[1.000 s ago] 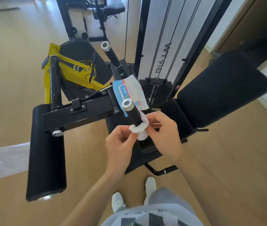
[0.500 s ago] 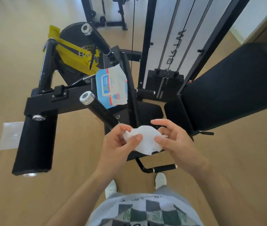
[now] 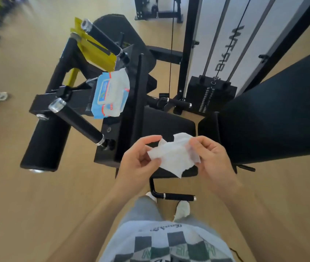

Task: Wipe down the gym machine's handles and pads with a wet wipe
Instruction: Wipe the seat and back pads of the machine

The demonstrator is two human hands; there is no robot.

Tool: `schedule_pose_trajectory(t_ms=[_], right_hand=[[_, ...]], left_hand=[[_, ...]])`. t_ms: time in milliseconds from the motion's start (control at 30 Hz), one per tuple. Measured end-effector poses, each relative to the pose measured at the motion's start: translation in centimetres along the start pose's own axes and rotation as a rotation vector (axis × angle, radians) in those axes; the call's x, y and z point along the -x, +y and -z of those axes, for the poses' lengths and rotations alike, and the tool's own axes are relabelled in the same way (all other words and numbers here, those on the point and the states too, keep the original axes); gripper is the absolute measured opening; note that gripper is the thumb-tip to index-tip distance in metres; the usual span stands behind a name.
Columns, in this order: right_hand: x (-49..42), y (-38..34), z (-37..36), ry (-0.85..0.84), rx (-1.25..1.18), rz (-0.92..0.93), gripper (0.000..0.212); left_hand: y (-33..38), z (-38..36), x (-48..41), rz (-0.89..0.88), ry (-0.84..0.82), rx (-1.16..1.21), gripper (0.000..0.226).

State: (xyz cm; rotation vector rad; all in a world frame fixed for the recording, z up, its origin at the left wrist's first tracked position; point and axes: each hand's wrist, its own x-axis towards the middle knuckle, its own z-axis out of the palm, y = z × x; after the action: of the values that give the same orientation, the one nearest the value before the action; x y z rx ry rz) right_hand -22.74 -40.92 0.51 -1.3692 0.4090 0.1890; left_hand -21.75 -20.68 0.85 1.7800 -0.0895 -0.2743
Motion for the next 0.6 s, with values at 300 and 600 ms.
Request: schedule_pose_trajectory(t_ms=[300,600], right_hand=[[-2.9,-2.0,-0.5,0.049,0.310,0.133,0.019],[-8.2,-2.7,-1.4,0.148,0.228,-0.099,0.019]], left_hand=[[-0.1,0.3,-2.3,0.143,-0.243,-0.011,0.036],[-3.0,-1.9,-1.5,0.437,0.035,0.898,0.042]])
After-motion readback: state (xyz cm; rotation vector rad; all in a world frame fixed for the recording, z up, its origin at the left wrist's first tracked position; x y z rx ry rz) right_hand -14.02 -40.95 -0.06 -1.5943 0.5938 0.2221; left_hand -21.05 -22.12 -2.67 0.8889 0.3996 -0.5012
